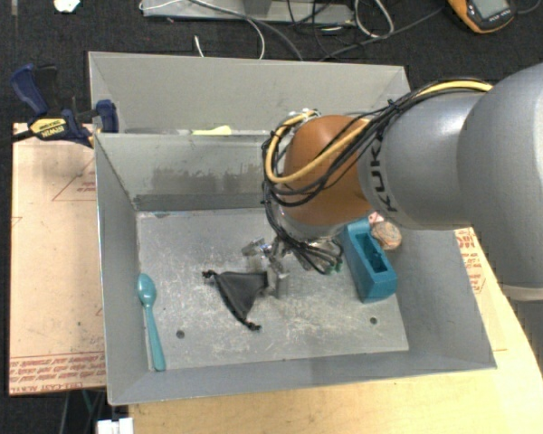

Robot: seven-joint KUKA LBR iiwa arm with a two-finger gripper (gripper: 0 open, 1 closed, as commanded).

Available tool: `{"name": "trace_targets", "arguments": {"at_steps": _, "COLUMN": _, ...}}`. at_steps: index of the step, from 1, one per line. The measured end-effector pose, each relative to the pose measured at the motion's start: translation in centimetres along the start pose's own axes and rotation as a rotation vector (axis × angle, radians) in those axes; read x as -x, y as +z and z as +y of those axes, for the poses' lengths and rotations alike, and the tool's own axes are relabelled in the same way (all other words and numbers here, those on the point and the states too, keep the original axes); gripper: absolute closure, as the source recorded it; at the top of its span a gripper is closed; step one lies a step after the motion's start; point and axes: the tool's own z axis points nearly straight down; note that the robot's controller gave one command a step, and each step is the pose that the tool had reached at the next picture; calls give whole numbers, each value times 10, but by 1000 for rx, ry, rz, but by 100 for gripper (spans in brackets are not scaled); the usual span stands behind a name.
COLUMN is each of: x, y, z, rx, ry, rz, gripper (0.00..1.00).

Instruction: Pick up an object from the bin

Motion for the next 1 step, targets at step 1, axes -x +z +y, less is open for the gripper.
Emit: {"name": "trace_targets", "arguments": {"at_steps": 1, "x": 38, "y": 2, "z": -18, "rx": 1, "ry": -28, "rz": -6, "gripper": 100}}
